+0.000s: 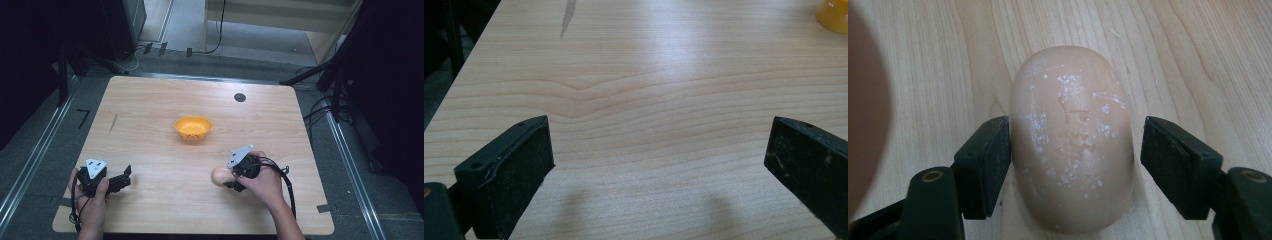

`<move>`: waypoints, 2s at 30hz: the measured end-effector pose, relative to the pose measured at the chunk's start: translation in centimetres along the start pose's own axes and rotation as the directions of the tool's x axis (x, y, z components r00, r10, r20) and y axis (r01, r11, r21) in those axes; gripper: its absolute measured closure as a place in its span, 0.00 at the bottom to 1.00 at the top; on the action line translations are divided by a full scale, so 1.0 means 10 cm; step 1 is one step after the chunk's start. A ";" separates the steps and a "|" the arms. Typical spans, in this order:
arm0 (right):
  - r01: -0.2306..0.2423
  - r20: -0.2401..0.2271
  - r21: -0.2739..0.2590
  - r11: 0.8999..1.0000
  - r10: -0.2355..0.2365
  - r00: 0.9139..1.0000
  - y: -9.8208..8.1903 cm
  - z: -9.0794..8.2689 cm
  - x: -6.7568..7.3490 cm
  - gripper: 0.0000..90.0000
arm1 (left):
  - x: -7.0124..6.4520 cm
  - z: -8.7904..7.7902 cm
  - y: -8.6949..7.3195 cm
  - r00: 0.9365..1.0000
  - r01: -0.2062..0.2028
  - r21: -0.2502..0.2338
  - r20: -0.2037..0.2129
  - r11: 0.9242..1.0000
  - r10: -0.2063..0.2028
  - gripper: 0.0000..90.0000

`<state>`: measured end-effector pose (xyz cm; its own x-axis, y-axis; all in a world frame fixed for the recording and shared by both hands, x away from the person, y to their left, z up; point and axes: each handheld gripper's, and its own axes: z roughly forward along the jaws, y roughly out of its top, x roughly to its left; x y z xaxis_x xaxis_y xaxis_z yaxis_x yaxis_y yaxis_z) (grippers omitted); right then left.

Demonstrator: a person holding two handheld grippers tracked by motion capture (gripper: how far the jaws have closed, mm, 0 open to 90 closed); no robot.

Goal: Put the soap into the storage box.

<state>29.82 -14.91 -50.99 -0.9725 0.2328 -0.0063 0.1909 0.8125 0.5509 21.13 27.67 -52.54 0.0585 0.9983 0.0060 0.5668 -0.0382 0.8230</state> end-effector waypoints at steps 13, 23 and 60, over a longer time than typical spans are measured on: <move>0.000 -0.010 0.022 1.000 0.000 1.000 -0.01 0.08 -0.01 0.35 | 0.00 0.01 0.00 1.000 0.005 -0.004 0.005 1.000 -0.005 0.00; 0.007 -0.015 0.022 1.000 -0.007 1.000 -0.02 0.12 -0.01 0.36 | 0.01 0.00 0.00 1.000 0.008 0.002 0.006 1.000 -0.008 0.00; 0.048 -0.003 0.038 0.998 -0.048 0.999 0.13 -0.02 -0.12 0.37 | 0.01 0.00 0.00 1.000 0.016 0.001 0.004 1.000 -0.016 0.00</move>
<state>31.19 -14.24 -50.14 -0.9809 0.1923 -0.0301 0.1493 0.8426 0.5174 21.18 27.80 -52.55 0.0526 0.9986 -0.0091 0.5681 -0.0224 0.8226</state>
